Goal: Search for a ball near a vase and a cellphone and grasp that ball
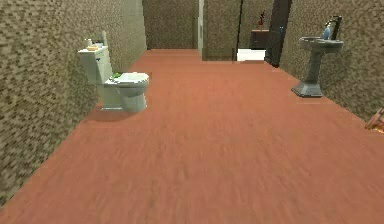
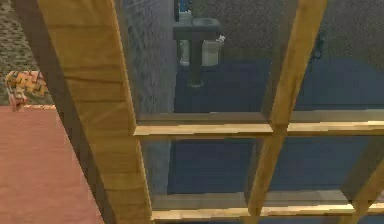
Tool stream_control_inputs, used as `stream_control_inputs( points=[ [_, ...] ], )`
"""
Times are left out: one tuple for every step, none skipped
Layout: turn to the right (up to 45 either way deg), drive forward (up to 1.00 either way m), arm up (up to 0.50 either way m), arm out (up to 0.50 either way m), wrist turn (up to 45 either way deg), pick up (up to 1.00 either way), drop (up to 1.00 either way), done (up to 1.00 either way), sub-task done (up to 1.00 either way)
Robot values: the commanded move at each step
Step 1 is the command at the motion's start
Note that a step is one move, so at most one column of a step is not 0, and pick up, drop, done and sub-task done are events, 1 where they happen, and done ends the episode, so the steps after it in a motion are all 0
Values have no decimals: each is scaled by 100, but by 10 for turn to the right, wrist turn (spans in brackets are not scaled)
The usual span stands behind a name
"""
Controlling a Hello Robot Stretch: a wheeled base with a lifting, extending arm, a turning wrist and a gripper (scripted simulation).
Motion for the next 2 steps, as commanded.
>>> stream_control_inputs(
  points=[
    [0, 30, 0, 0, 0, 0, 0, 0, 0],
    [150, 0, 0, 0, 0, 0, 0, 0, 0]
  ],
)
